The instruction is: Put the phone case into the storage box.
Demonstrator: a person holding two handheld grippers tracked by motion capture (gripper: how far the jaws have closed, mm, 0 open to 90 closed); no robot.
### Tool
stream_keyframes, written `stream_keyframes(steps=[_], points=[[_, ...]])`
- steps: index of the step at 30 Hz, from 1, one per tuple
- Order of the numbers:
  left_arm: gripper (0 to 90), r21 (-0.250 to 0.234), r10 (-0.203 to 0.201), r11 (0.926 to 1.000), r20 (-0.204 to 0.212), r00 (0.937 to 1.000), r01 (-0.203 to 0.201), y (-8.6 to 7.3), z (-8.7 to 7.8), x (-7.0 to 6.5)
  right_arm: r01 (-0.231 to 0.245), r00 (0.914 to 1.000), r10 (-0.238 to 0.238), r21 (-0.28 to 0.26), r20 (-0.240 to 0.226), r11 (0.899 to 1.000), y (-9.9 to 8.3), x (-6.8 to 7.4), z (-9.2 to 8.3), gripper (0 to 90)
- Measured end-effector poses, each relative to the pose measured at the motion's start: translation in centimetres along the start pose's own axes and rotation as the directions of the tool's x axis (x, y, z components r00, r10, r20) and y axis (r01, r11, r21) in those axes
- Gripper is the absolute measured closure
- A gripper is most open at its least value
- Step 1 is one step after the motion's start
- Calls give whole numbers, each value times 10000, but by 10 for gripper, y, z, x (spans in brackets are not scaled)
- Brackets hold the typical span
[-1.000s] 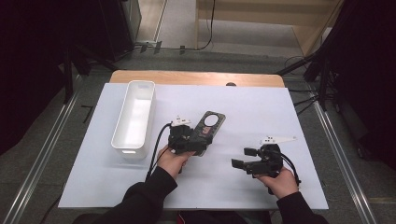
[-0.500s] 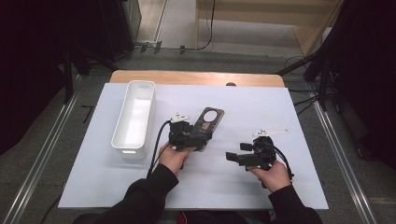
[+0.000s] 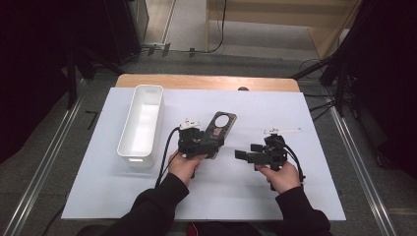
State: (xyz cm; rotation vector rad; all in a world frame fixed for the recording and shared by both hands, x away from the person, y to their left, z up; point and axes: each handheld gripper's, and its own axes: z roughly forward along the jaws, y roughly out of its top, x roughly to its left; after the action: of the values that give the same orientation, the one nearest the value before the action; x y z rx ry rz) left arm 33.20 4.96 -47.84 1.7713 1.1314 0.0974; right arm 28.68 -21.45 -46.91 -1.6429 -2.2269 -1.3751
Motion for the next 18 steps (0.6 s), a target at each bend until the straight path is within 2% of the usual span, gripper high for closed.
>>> stream_keyframes(steps=[13,18], points=[[114,-39,-101,9999,-49,9999,101,0,1,1,-228,9997,228,-32,45,9997,22,-6,0,89],[115,-98,-107,9999,60,9999,107,-2,0,-1,-570,9982,566,201,176,9982,29,-7,1,88]])
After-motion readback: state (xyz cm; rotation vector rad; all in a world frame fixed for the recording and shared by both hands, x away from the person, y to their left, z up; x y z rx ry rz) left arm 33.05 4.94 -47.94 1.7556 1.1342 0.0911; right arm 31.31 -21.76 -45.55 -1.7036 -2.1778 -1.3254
